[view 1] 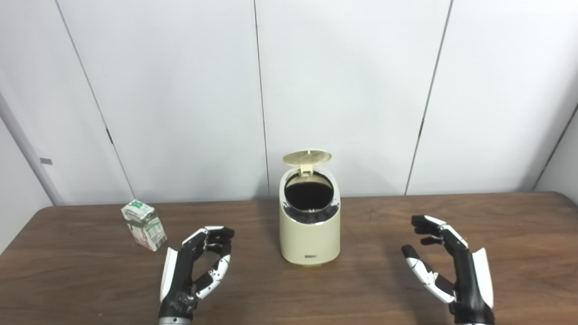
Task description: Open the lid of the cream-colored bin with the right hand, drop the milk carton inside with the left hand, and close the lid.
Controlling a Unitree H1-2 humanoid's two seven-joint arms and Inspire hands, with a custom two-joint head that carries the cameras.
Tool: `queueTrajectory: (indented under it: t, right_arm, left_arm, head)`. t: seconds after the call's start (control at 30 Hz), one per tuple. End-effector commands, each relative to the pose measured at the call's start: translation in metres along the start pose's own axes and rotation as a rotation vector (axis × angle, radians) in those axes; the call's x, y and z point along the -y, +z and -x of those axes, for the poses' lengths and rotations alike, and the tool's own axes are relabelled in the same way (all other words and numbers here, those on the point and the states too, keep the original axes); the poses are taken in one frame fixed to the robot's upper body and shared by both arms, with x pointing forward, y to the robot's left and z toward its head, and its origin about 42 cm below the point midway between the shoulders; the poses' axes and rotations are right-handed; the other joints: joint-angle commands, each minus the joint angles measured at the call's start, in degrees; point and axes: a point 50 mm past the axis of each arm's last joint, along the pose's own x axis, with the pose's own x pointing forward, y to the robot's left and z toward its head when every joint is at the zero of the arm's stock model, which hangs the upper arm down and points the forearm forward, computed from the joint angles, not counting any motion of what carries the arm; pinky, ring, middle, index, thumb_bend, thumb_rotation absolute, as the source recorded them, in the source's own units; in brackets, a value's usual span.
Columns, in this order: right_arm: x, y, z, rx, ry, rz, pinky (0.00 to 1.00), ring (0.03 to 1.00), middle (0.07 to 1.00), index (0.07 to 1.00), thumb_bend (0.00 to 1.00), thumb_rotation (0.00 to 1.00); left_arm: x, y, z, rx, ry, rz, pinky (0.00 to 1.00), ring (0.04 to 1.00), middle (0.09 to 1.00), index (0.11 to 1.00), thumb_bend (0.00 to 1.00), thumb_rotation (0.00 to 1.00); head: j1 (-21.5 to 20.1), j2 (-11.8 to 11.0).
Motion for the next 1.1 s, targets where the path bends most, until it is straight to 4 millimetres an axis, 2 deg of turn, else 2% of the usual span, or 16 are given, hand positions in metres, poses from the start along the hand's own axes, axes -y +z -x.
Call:
queueTrajectory:
  t: [0.0,0.03,0.1,0.13,0.2,0.27,0.37,0.47,0.6,0.7,0.87,0.93,1.07]
  right_arm:
    - [-0.003,-0.006,0.005,0.003,-0.011,-0.002,0.56,0.664,0.696,0.693,0.26,0.49]
    - [-0.003,-0.009,0.004,0.002,-0.016,-0.003,0.56,0.666,0.698,0.694,0.27,0.52]
    - [-0.002,-0.012,0.004,-0.006,-0.026,0.0,0.57,0.675,0.702,0.696,0.3,0.57]
    - [-0.002,-0.013,0.004,-0.011,-0.03,0.003,0.58,0.679,0.702,0.696,0.3,0.59]
    - [-0.001,-0.013,0.004,-0.017,-0.035,0.006,0.58,0.68,0.703,0.696,0.29,0.58]
    - [-0.001,-0.014,0.004,-0.019,-0.033,0.006,0.58,0.683,0.705,0.698,0.28,0.54]
    - [-0.002,-0.015,0.006,-0.026,-0.024,0.003,0.58,0.683,0.707,0.696,0.28,0.53]
    - [-0.002,-0.018,0.007,-0.022,-0.019,0.012,0.57,0.676,0.704,0.697,0.29,0.58]
    - [-0.001,-0.02,0.008,-0.024,-0.015,0.017,0.57,0.671,0.699,0.695,0.3,0.61]
    - [0.0,-0.022,0.008,-0.019,-0.016,0.01,0.56,0.661,0.692,0.687,0.3,0.59]
    - [0.006,-0.025,0.009,-0.023,-0.01,0.023,0.56,0.662,0.696,0.687,0.28,0.57]
    - [0.009,-0.026,0.009,-0.023,-0.011,0.033,0.56,0.665,0.698,0.689,0.25,0.48]
    - [0.015,-0.028,0.009,-0.041,-0.014,0.029,0.58,0.685,0.708,0.686,0.22,0.32]
  left_arm:
    - [-0.006,-0.013,0.017,-0.011,-0.008,-0.046,0.54,0.613,0.644,0.629,0.22,0.05]
    - [-0.008,-0.01,0.016,-0.004,-0.002,-0.042,0.53,0.613,0.644,0.63,0.26,0.08]
    - [-0.014,0.001,0.013,0.028,0.017,0.0,0.53,0.635,0.66,0.65,0.46,0.17]
    - [-0.017,0.008,0.01,0.054,0.024,0.018,0.55,0.65,0.674,0.666,0.59,0.17]
    - [-0.027,0.027,0.002,0.105,0.03,0.022,0.59,0.684,0.703,0.691,0.76,0.18]
    - [-0.037,0.044,-0.004,0.144,0.033,0.023,0.63,0.721,0.732,0.719,0.84,0.22]
    - [-0.06,0.073,-0.015,0.21,0.061,0.001,0.66,0.756,0.762,0.749,0.87,0.27]
    - [-0.081,0.095,-0.025,0.265,0.101,-0.046,0.67,0.75,0.762,0.751,0.91,0.31]
    - [-0.113,0.118,-0.041,0.295,0.176,-0.095,0.67,0.754,0.766,0.756,0.89,0.3]
    - [-0.132,0.127,-0.051,0.29,0.207,-0.111,0.7,0.785,0.778,0.773,0.89,0.27]
    - [-0.156,0.136,-0.063,0.254,0.231,-0.113,0.83,0.865,0.829,0.811,0.93,0.26]
    - [-0.164,0.134,-0.069,0.234,0.251,-0.146,0.8,0.86,0.834,0.812,0.92,0.24]
    - [-0.174,0.122,-0.076,0.179,0.279,-0.184,0.71,0.817,0.827,0.802,0.92,0.28]
  head:
    - [0.2,-0.1]
    - [0.4,-0.2]
    - [0.8,-0.2]
    - [0.9,-0.2]
    - [1.0,-0.3]
    - [1.5,-0.4]
    - [1.9,-0.4]
    - [2.8,-0.4]
    - [3.3,-0.5]
    - [4.0,-0.5]
    - [6.3,-0.4]
    - [7.4,-0.5]
    - [11.8,-0.8]
